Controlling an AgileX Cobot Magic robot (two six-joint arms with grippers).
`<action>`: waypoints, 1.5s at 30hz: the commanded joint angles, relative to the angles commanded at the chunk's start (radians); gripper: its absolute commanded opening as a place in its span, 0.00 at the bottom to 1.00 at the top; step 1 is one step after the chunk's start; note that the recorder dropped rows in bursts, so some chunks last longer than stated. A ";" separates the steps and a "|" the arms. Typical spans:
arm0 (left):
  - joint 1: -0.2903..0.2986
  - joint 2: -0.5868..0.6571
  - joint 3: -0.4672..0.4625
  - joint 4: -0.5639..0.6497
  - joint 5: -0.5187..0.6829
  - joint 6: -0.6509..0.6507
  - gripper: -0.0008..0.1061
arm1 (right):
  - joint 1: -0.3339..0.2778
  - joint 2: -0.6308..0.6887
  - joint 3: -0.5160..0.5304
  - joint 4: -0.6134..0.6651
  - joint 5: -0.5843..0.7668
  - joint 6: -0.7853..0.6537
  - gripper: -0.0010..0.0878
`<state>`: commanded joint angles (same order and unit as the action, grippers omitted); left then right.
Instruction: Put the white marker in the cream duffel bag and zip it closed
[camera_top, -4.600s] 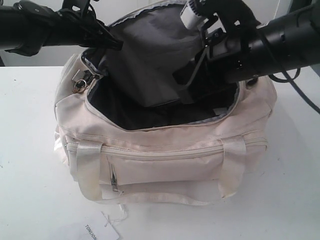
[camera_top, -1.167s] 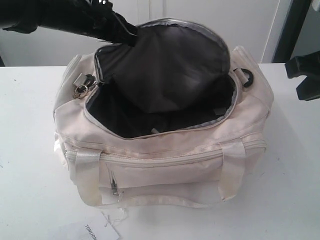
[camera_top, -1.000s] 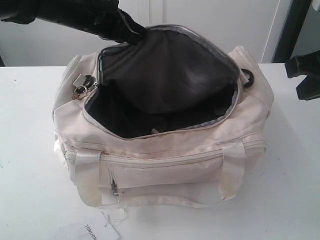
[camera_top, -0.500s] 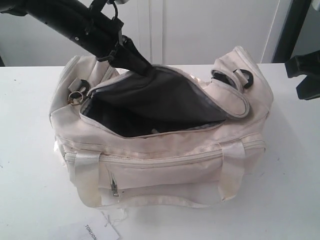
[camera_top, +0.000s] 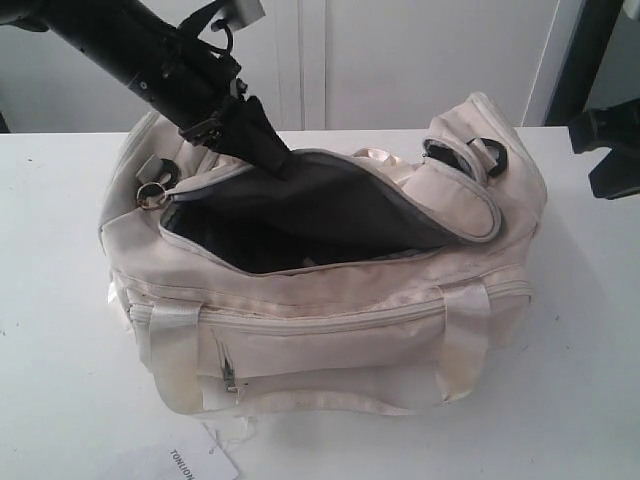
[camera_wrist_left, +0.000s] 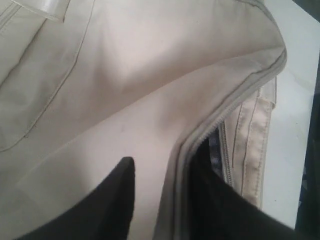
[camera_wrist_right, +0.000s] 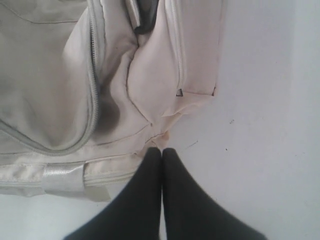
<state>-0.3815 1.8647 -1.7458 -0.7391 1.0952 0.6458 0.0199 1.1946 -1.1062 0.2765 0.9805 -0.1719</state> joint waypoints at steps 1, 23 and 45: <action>0.000 -0.002 0.000 0.000 0.003 -0.011 0.55 | 0.000 0.000 0.000 0.003 -0.010 0.004 0.01; 0.289 -0.127 0.001 0.125 0.007 -0.278 0.55 | 0.000 0.004 0.000 0.093 -0.029 -0.012 0.01; 0.289 -0.127 0.269 0.210 -0.246 -0.332 0.00 | 0.004 0.004 0.002 0.095 -0.039 -0.015 0.01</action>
<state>-0.0921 1.7381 -1.4768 -0.5295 0.8490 0.3137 0.0242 1.1986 -1.1044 0.3715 0.9417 -0.1865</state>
